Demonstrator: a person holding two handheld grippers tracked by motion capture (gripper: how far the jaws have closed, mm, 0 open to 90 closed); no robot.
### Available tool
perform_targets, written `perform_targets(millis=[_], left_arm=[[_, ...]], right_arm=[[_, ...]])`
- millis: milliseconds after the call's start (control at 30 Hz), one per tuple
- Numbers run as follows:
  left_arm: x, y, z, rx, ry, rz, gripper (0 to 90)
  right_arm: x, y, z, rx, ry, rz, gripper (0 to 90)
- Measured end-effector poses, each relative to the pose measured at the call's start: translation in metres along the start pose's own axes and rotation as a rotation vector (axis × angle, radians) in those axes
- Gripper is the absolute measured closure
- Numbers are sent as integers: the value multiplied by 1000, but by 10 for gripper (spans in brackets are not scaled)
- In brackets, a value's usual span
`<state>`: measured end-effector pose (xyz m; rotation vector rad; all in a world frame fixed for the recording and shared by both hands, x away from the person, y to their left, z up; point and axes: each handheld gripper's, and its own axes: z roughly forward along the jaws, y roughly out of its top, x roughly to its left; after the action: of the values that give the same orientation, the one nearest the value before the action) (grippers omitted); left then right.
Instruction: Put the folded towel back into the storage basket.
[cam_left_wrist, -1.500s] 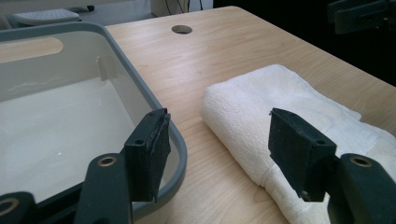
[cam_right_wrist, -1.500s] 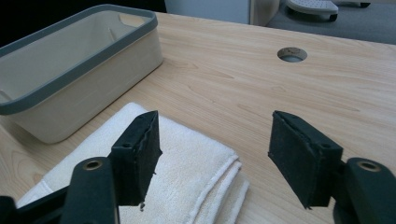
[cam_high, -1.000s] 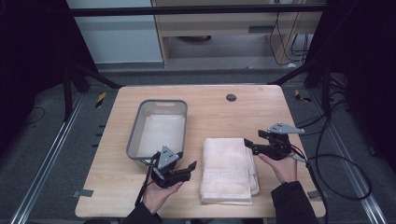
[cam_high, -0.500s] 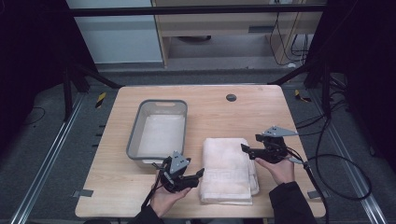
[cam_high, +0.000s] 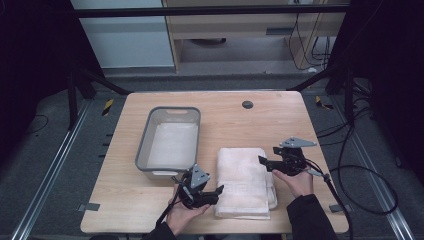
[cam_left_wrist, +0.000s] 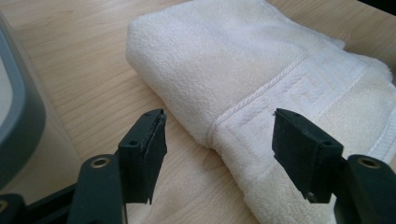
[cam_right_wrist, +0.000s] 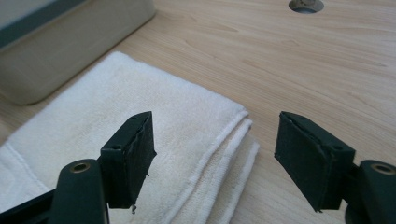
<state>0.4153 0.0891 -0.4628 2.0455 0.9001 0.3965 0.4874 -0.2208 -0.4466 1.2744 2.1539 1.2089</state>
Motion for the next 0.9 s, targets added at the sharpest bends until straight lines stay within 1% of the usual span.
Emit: perform_targets(millis=[33, 100, 233, 300, 367, 433, 500, 700, 900], left_arm=[[0, 0, 1, 4, 0, -2, 341], [-1, -1, 4, 8, -4, -4, 338], [-4, -4, 11, 25, -1, 3, 331], [-4, -5, 15, 34, 1, 5, 326], [-4, -6, 18, 40, 2, 3, 322], [-4, -7, 21, 43, -6, -16, 316], [-3, -8, 23, 43, -10, -22, 313], [-5, -10, 30, 54, -13, -24, 298], [-7, -13, 35, 69, -13, -24, 310]], right_arm=[[1, -1, 2, 5, -3, 1, 282], [0, -3, 6, 12, 5, 11, 279], [-4, -8, 12, 23, -6, 24, 272], [-5, -11, 17, 38, -10, 40, 269], [-5, -12, 18, 41, -6, 42, 268], [-5, -13, 22, 49, -5, 43, 267], [-4, -14, 25, 55, -3, 50, 267], [-3, -18, 34, 81, -8, 46, 282], [-3, -20, 39, 113, -10, 51, 295]])
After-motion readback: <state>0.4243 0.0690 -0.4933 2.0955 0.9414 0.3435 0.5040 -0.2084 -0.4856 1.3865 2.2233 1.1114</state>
